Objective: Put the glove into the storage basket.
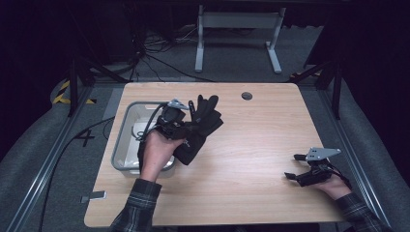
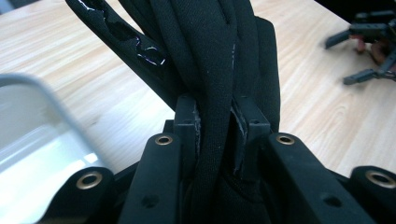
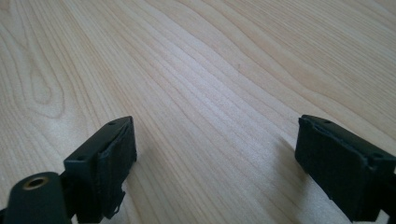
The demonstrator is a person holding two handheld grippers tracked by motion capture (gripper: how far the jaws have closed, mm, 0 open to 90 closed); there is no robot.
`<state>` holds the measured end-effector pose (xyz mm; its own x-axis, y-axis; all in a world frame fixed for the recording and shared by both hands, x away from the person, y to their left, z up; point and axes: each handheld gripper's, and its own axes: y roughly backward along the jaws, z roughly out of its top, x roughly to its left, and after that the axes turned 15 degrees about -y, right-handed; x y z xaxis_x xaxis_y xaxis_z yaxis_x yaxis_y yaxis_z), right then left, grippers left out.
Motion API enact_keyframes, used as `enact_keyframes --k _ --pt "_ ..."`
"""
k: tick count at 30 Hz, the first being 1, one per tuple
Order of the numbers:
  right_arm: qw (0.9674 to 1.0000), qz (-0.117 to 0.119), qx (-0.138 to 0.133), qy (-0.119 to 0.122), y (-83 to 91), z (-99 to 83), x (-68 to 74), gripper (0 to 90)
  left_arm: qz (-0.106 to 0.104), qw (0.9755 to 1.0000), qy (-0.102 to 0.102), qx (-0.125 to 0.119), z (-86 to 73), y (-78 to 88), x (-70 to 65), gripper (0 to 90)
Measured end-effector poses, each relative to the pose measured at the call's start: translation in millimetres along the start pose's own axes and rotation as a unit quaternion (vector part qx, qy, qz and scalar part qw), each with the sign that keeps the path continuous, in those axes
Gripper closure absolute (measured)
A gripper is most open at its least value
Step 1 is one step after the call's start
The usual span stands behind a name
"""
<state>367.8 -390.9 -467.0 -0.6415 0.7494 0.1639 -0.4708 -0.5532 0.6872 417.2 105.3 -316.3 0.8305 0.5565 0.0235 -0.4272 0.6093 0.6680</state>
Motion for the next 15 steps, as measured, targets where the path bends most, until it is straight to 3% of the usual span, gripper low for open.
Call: enact_keyframes --k 5,8,10,12,15 --pt "1.0000 0.000 0.000 0.000 0.0 0.1 -0.1 12.8 0.020 0.9996 0.019 -0.006 -14.2 18.5 14.6 74.9" --pt "1.0000 0.000 0.000 0.000 -0.2 0.2 -0.1 12.8 0.043 0.9981 0.043 -0.013 -30.6 34.9 29.0 74.8" --pt "1.0000 -0.001 0.000 -0.001 -0.2 0.2 0.0 12.8 0.047 0.9976 0.049 -0.013 -33.9 37.8 31.6 74.8" --pt "1.0000 -0.001 0.000 -0.001 -0.2 0.2 0.0 12.7 0.065 0.9959 0.063 -0.004 -45.5 44.1 41.3 74.8" --pt "1.0000 -0.002 -0.001 -0.001 -0.5 0.4 -0.1 12.7 0.067 0.9936 0.091 0.003 -65.3 42.7 55.4 74.8"
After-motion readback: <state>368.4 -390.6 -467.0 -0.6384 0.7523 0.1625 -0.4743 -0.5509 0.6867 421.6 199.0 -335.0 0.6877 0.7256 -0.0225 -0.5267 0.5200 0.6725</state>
